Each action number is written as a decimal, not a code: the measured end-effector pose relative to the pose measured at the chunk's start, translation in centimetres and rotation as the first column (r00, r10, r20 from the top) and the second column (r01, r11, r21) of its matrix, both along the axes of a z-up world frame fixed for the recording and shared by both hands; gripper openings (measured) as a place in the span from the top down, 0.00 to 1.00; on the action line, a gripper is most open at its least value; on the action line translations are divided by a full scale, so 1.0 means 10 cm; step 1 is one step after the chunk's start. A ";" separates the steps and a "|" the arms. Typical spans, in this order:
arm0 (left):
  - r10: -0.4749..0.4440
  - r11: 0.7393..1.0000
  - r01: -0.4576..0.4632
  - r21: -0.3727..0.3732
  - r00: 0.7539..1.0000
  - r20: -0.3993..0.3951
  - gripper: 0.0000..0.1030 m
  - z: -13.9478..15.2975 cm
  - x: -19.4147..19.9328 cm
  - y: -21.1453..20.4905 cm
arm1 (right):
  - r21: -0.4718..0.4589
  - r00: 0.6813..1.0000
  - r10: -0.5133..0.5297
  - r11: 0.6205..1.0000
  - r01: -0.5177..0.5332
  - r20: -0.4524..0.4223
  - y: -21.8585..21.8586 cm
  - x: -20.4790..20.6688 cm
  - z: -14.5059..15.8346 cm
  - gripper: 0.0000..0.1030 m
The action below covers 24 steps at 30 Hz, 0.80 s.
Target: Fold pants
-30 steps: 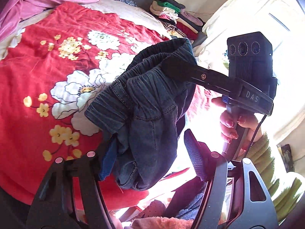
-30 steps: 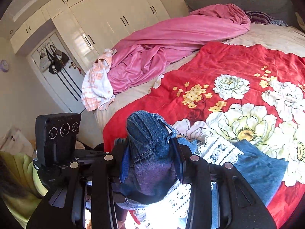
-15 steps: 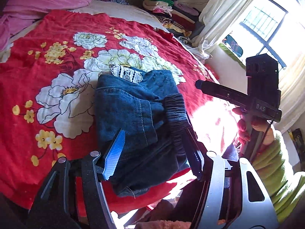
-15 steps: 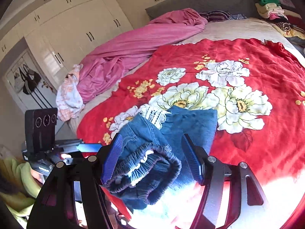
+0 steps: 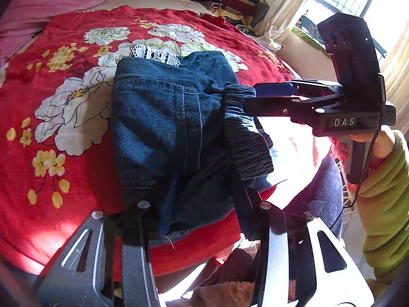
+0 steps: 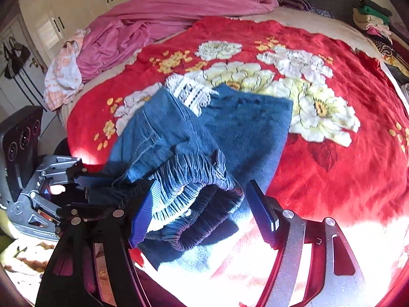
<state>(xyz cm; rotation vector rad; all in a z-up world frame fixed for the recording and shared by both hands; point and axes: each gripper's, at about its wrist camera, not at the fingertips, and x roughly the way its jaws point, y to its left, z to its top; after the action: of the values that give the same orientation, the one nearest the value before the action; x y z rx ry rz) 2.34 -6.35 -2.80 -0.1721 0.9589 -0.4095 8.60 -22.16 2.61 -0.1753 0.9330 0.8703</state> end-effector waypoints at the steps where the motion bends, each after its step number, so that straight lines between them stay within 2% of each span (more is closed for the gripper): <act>1: -0.001 1.000 0.002 -0.005 1.000 0.015 0.69 0.05 -0.03 0.01 | 0.025 1.000 -0.003 1.000 0.003 0.012 0.02 0.03 0.08 0.34; 5: -0.018 1.000 0.018 -0.005 0.999 0.029 0.69 0.10 -0.11 -0.01 | 0.023 1.000 0.026 0.999 -0.026 0.002 0.30 0.28 0.16 0.33; 10: -0.064 0.998 0.063 0.011 0.998 0.009 0.69 0.04 -0.19 -0.13 | -0.021 0.990 0.069 0.997 -0.072 -0.119 0.66 0.59 -0.09 0.36; 11: -0.073 0.997 0.073 0.013 0.997 0.001 0.69 0.01 -0.19 -0.14 | -0.043 0.987 0.087 0.995 -0.094 -0.138 0.72 0.60 -0.16 0.44; 12: -0.081 0.997 0.081 0.014 0.997 -0.008 0.69 -0.01 -0.20 -0.15 | -0.055 0.979 0.119 0.990 -0.130 -0.165 0.77 0.59 -0.23 0.56; 13: -0.087 0.996 0.087 0.014 0.996 -0.013 0.69 -0.02 -0.21 -0.15 | -0.045 0.970 0.152 0.986 -0.163 -0.190 0.82 0.55 -0.29 0.64; 14: -0.092 0.996 0.092 0.012 0.996 -0.020 0.69 -0.05 -0.21 -0.15 | -0.035 0.964 0.174 0.982 -0.185 -0.200 0.84 0.51 -0.32 0.80; 15: -0.096 0.995 0.097 0.004 0.995 -0.034 0.69 -0.08 -0.20 -0.15 | -0.046 0.967 0.181 0.980 -0.192 -0.177 0.86 0.45 -0.30 0.87; 17: -0.099 0.995 0.098 -0.005 0.994 -0.045 0.69 -0.12 -0.20 -0.15 | -0.065 0.981 0.170 0.982 -0.176 -0.093 0.87 0.37 -0.16 0.94; 20: -0.099 0.995 0.099 -0.019 0.994 -0.048 0.69 -0.13 -0.21 -0.16 | -0.104 0.990 0.134 0.986 -0.130 0.030 0.93 0.39 0.05 0.95; 22: -0.099 0.995 0.098 -0.023 0.994 -0.049 0.69 -0.13 -0.19 -0.15 | -0.186 0.986 0.149 0.973 -0.133 0.071 1.05 0.44 0.03 0.97; 24: -0.099 0.995 0.097 -0.029 0.994 -0.054 0.69 -0.15 -0.19 -0.15 | -0.307 0.984 0.147 0.946 -0.109 0.105 1.18 0.51 -0.13 1.00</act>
<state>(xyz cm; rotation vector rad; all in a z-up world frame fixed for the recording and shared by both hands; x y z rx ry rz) 0.44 -7.89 -4.32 -0.1615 1.0191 -0.5100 13.66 -10.39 1.29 -0.5531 0.9384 0.8229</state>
